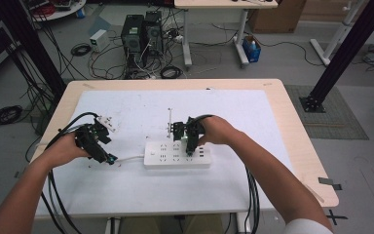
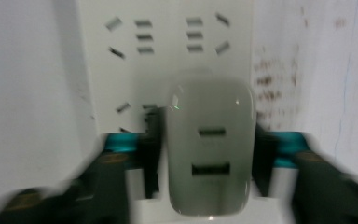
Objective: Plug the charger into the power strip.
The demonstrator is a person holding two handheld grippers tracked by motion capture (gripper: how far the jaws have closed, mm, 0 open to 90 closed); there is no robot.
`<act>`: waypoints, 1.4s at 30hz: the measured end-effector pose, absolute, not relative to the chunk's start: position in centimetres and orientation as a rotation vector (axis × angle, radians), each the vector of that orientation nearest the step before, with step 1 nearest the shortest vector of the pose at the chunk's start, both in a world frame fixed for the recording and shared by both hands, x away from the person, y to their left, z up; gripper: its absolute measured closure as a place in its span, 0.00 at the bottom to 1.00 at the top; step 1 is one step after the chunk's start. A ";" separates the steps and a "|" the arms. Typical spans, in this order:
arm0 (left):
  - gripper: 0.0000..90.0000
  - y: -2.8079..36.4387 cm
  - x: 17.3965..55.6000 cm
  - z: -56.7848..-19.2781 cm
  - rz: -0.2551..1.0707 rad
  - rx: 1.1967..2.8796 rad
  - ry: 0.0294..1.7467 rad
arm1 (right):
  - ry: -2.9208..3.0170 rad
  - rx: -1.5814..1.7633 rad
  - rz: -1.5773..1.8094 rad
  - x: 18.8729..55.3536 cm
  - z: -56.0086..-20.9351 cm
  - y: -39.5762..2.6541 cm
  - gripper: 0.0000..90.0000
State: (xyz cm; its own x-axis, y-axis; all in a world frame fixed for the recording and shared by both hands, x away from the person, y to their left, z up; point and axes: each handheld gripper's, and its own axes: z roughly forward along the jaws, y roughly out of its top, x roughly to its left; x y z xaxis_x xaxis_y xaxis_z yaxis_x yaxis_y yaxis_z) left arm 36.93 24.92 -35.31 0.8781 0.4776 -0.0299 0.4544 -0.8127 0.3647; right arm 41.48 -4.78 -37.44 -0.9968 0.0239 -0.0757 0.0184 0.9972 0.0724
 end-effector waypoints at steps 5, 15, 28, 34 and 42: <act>0.22 25.2 37.0 -35.0 0.097 2.668 0.688 | 3.068 0.414 0.515 42.5 -34.9 -8.4 0.24; 0.22 25.0 37.2 -34.4 0.112 2.652 0.674 | 2.819 0.798 0.605 42.0 -31.1 -15.3 0.12; 0.22 25.4 36.9 -32.6 0.167 2.647 0.654 | 2.756 0.930 0.401 37.5 -29.6 -22.3 0.01; 0.22 24.9 36.5 -32.1 0.203 2.665 0.646 | 2.735 0.979 0.471 35.9 -29.8 -24.5 0.01; 0.22 24.7 37.2 -32.2 0.214 2.674 0.693 | 2.731 0.976 0.500 35.3 -30.2 -25.0 0.01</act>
